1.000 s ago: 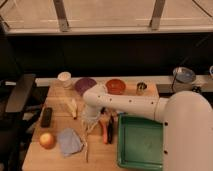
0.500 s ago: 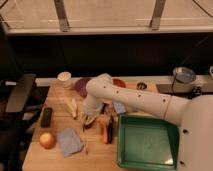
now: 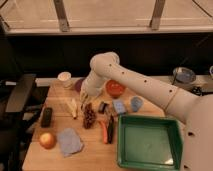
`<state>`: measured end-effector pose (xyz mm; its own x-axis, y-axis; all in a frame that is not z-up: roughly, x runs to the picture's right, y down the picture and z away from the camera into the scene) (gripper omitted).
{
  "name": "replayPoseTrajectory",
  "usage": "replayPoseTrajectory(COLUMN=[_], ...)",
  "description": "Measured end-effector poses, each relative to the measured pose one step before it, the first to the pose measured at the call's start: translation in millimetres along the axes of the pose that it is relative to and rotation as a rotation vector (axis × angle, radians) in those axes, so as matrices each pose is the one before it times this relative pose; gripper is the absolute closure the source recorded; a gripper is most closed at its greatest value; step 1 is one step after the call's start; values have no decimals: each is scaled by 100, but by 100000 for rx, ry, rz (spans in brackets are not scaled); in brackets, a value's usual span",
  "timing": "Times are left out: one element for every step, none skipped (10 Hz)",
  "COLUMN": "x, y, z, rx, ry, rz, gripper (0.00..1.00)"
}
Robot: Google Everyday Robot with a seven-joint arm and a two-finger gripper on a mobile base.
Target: Place fork in paper cup
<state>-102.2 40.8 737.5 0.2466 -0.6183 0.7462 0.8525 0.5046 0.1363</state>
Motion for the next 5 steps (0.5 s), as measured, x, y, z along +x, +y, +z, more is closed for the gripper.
replayPoseTrajectory(x=[1568, 1203, 1672, 1661, 1030], y=[-1348, -1345, -1945, -1459, -1343], z=[-1226, -1417, -2033, -1364, -829], rx=[2942, 2692, 4713, 4121, 2983], ry=[1154, 1332, 899, -512, -743], rz=[-940, -781, -768, -404, -915], gripper=[100, 100, 100, 100, 100])
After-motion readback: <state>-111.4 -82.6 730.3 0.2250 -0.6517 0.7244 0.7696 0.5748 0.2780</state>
